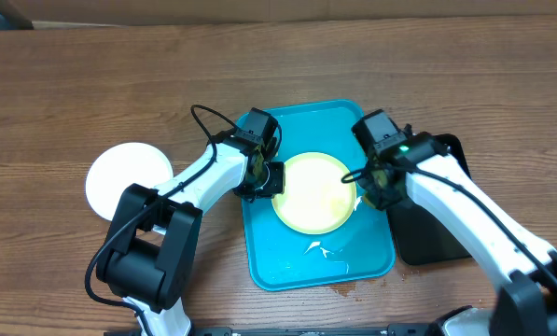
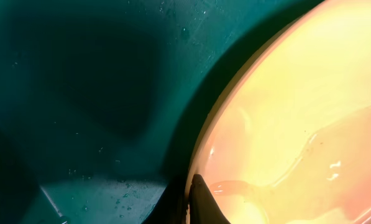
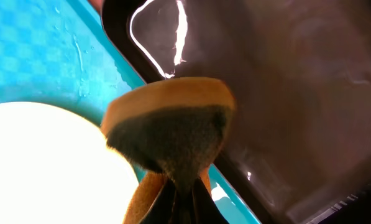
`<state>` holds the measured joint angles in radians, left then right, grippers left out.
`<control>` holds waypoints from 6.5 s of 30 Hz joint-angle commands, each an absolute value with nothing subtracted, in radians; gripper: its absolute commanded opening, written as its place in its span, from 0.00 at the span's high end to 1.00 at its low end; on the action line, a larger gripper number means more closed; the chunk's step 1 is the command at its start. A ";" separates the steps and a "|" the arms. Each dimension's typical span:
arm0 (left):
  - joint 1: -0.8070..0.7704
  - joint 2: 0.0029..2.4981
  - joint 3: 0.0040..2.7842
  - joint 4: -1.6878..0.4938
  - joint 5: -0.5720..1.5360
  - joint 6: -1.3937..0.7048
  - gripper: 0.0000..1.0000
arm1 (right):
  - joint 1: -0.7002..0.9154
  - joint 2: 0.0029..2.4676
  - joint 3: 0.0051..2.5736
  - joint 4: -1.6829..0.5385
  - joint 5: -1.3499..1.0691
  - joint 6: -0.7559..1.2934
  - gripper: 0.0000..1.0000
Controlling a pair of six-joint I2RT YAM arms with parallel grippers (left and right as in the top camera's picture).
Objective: Clean dirty plates on tray and stack at the side
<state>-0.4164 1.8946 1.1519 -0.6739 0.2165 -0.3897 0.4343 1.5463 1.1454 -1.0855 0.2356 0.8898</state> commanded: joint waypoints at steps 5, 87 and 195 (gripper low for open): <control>-0.408 1.927 1.127 -0.696 0.125 -0.381 0.96 | 0.322 1.410 1.179 -1.189 0.269 0.835 0.95; -1.178 1.993 1.770 -0.445 -1.163 0.006 0.96 | -0.532 1.132 1.027 -1.316 -0.196 0.388 0.04; 0.130 1.208 1.330 -1.105 0.130 -0.171 0.40 | -0.362 1.131 1.027 -1.288 -0.429 0.133 0.15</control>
